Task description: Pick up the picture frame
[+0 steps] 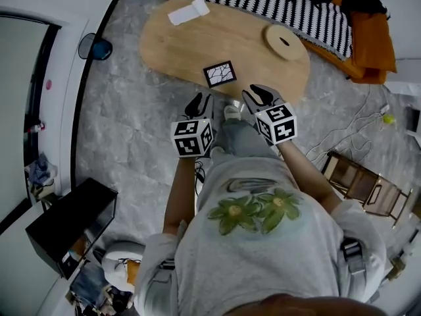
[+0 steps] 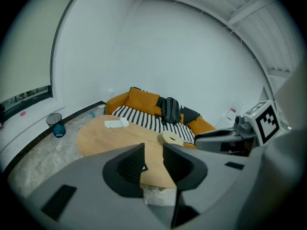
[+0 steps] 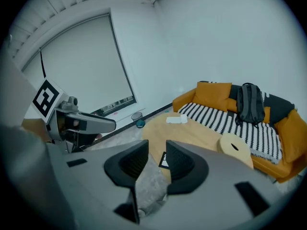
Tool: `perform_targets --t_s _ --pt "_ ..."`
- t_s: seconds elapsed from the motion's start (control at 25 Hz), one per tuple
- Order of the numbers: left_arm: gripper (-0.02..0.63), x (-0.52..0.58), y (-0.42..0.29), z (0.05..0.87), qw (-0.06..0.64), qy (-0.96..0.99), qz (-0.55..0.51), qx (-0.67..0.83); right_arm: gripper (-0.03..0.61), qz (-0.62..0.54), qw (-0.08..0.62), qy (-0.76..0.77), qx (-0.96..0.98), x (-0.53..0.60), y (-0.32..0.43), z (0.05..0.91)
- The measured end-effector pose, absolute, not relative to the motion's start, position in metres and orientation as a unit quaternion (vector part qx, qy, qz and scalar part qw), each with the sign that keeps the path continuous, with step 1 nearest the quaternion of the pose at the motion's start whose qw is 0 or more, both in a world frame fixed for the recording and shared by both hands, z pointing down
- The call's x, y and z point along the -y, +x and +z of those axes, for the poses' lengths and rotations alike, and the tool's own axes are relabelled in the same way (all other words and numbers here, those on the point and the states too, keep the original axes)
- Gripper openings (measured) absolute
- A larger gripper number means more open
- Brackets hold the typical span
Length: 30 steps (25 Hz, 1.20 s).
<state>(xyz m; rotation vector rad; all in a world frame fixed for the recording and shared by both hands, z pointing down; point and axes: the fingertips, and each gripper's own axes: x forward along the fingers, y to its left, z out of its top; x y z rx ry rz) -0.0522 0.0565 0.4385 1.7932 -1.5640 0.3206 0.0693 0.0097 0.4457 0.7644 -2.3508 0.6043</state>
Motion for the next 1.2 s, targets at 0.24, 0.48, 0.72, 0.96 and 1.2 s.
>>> perform_targets --t_s 0.24,0.48,0.72,0.96,1.2 --pt "0.128 -0.033 -0.055 0.455 0.375 0.681 0.128 0.616 0.107 0.228 0.309 0.267 0.884 0.015 0.063 0.461" --pt "0.133 -0.014 -0.061 0.483 0.386 0.656 0.127 0.635 0.107 0.226 0.327 0.244 0.884 0.034 0.061 0.486" --pt "0.133 -0.002 -0.071 0.5 0.387 0.643 0.132 0.647 0.107 0.242 0.325 0.238 0.883 0.048 0.047 0.511" --pt "0.135 0.005 -0.073 0.525 0.397 0.64 0.144 0.642 0.115 0.247 0.334 0.232 0.88 0.056 0.037 0.538" --pt "0.135 0.009 -0.079 0.557 0.408 0.627 0.15 0.646 0.115 0.249 0.346 0.23 0.875 0.063 0.034 0.565"
